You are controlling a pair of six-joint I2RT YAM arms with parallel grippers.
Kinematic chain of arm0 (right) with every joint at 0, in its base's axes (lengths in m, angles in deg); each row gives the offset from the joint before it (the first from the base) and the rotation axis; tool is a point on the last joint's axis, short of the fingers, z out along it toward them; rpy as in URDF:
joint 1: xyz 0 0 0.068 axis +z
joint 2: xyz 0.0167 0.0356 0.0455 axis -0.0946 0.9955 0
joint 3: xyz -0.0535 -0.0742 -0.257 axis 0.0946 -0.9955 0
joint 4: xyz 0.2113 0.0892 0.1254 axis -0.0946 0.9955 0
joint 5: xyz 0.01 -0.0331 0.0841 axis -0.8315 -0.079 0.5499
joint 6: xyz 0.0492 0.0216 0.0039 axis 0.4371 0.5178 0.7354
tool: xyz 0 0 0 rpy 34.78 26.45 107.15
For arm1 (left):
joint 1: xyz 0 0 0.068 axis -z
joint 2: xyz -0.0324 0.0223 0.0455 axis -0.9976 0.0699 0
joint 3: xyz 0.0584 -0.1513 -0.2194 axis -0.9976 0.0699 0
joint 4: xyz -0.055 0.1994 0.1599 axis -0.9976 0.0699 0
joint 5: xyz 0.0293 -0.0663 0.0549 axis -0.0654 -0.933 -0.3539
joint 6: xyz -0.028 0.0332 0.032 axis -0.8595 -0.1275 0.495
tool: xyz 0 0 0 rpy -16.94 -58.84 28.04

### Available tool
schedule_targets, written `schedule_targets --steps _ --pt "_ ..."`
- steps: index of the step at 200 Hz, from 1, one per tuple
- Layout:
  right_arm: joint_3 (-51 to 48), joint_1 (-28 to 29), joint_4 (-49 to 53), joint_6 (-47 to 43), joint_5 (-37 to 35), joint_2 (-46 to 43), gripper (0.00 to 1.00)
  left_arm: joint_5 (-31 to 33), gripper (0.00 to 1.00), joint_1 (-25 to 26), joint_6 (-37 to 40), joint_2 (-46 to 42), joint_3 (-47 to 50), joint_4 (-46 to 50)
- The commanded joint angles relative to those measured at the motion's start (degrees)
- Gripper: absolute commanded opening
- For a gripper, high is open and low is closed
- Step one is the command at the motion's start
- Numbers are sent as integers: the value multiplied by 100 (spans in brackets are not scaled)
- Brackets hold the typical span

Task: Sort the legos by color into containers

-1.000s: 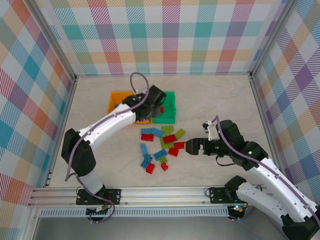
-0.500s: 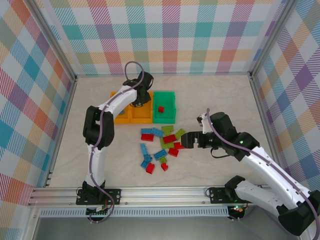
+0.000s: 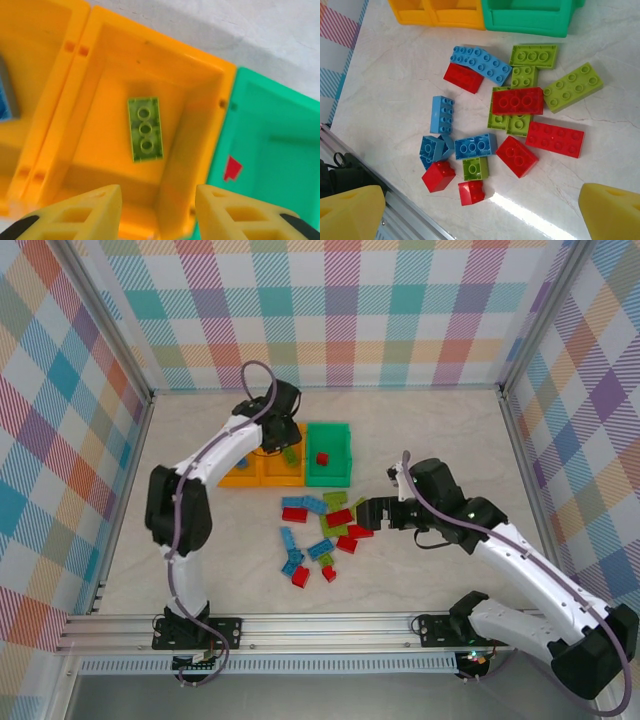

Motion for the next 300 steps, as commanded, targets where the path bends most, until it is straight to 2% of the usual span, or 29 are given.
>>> schedule_targets --steps 1,19,47,72,108,129,151,179,240,280,300 --pt "121 -13 -380 3 -93 93 100 78 43 463 -271 -1203 667 318" --pt "76 -13 -473 26 -145 188 100 243 43 926 -732 -1906 1433 669" --pt "92 -13 -448 11 -133 255 100 173 43 1705 -1606 -2616 2711 658" --pt "4 -13 -382 -27 36 141 100 118 44 2273 -2147 -2720 3430 456" --pt "-268 -13 -461 0 141 -112 100 317 48 2874 -2436 -2646 3707 566" --pt "-329 -13 -526 15 57 -64 100 388 57 2913 -2463 -2726 3966 480" --pt "-310 -13 -521 74 16 47 100 17 64 2913 -2137 -2623 4173 189" --pt "-266 -13 -545 84 -1 104 100 -61 66 2949 -1990 -2362 4246 207" --pt "-208 -18 -418 122 -115 168 100 34 58 2948 -1611 -1987 4099 88" --pt "-218 -13 -408 133 -186 150 100 89 47 2948 -1637 -1892 4111 197" --pt "-232 -13 -409 155 -145 154 100 148 37 2940 -1655 -1951 4124 238"
